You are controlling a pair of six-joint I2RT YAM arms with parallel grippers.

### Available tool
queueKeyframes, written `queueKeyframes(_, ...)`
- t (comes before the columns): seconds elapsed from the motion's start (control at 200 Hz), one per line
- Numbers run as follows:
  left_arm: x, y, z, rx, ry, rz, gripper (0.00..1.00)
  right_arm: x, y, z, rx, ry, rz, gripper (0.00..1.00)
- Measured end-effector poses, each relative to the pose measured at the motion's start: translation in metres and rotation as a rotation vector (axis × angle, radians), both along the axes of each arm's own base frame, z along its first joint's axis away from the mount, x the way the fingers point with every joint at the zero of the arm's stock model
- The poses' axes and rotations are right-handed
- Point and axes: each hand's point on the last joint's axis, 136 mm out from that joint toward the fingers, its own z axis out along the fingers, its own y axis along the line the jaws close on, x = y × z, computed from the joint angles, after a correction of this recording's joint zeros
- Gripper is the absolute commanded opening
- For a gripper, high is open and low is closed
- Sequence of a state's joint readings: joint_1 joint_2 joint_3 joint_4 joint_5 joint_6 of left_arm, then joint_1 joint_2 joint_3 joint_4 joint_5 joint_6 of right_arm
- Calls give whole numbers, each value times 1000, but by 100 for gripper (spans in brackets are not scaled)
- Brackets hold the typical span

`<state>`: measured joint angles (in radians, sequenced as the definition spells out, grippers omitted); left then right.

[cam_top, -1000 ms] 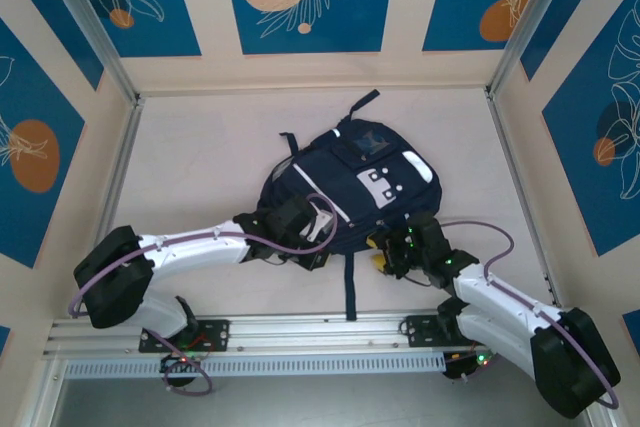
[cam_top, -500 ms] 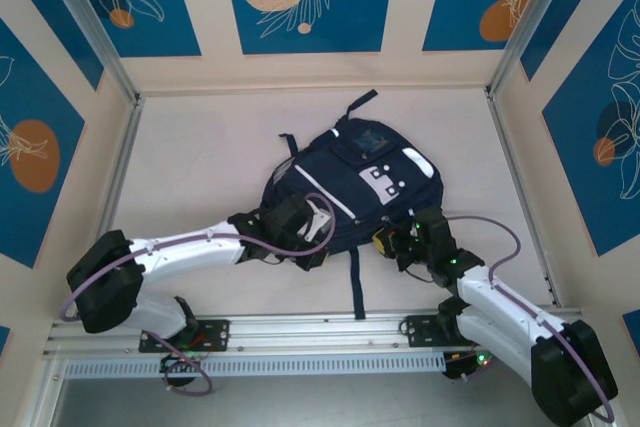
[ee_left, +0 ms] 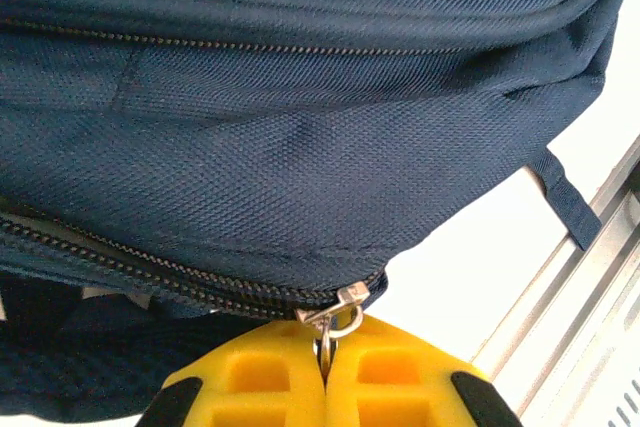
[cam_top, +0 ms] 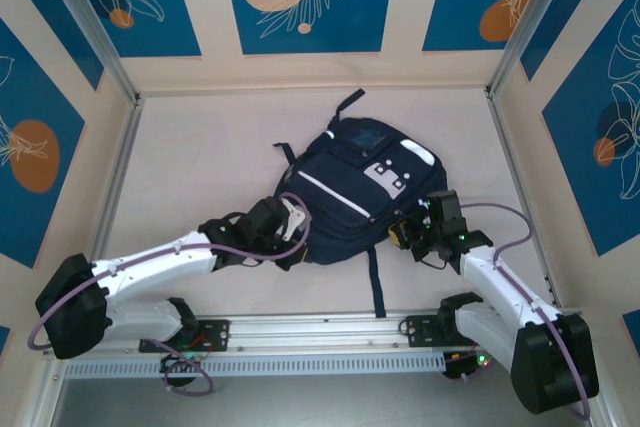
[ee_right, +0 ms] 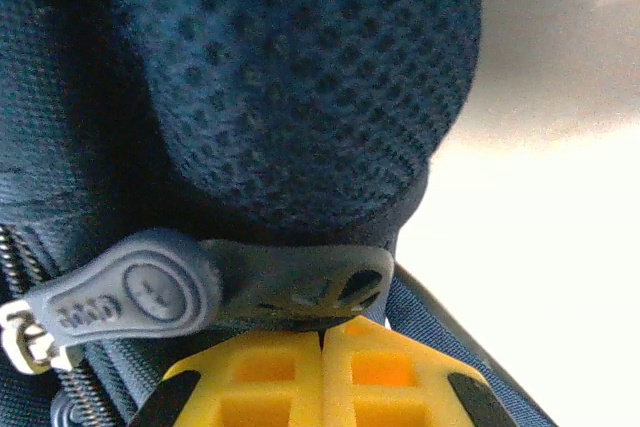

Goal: Pack books, pencil case, and school supplies into a backpack

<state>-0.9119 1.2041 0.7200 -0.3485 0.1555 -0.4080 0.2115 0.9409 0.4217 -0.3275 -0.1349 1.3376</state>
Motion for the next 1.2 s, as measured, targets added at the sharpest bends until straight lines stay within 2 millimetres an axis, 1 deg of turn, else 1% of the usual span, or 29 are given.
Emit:
queueKeyframes(0.14, -1, -2, -2, -7, 10, -8, 0, 10, 0, 5, -64, 35, 81, 0)
queueKeyframes(0.18, -2, -4, -4, -8, 17, -13, 0, 14, 0, 7, -82, 61, 104, 9)
queueKeyframes(0.265, -2, -8, -11, 5, 45, -23, 0, 23, -1, 14, -125, 106, 145, 32)
queueKeyframes(0.35, -2, -15, -16, 14, 69, -35, 0, 25, -2, 25, -170, 103, 182, 47)
queueKeyframes(0.43, -3, -23, -17, 17, 85, -54, 0, 16, 2, 34, -173, 95, 198, 55)
queueKeyframes(0.495, -4, -32, -17, 15, 93, -72, 0, 6, 8, 44, -154, 61, 216, 58)
queueKeyframes(0.57, -7, -44, -16, 12, 102, -101, 0, -11, 17, 55, -110, 17, 234, 60)
queueKeyframes(0.615, -9, -52, -16, 9, 108, -121, 0, -22, 22, 56, -88, 4, 248, 60)
queueKeyframes(0.67, -13, -62, -16, 5, 114, -145, 0, -36, 29, 54, -56, 13, 263, 60)
queueKeyframes(0.79, -21, -86, -15, -7, 128, -200, 0, -59, 37, 38, -9, 70, 277, 60)
queueKeyframes(0.88, -26, -102, -13, -17, 135, -236, 0, -66, 37, 28, 11, 93, 247, 59)
queueKeyframes(0.94, -29, -112, -11, -24, 134, -263, 0, -67, 36, 25, 25, 90, 228, 56)
queueKeyframes(0.98, -31, -116, -9, -28, 130, -279, 0, -66, 36, 23, 34, 87, 213, 49)
queueKeyframes(1.0, -32, -118, -9, -30, 129, -285, 0, -65, 36, 22, 38, 80, 211, 43)
queueKeyframes(1.06, -34, -120, -7, -33, 125, -299, 0, -61, 35, 19, 44, 76, 188, 24)
queueKeyframes(1.07, -34, -120, -7, -32, 124, -301, 0, -61, 36, 19, 43, 71, 192, 19)
queueKeyframes(1.08, -34, -120, -7, -32, 124, -302, 0, -60, 36, 18, 43, 70, 189, 18)
queueKeyframes(1.085, -34, -120, -7, -32, 124, -302, 0, -59, 36, 18, 44, 71, 187, 15)
queueKeyframes(1.1, -34, -120, -7, -31, 123, -304, 0, -58, 36, 18, 45, 66, 188, 12)
queueKeyframes(1.105, -34, -120, -7, -30, 123, -304, 0, -58, 36, 18, 44, 65, 191, 8)
queueKeyframes(1.125, -34, -120, -8, -28, 123, -306, 0, -57, 36, 17, 45, 66, 181, 3)
queueKeyframes(1.14, -34, -119, -8, -26, 123, -307, 0, -55, 36, 17, 42, 60, 185, 0)
queueKeyframes(1.2, -35, -118, -9, -19, 118, -311, 0, -54, 35, 14, 42, 71, 183, 0)
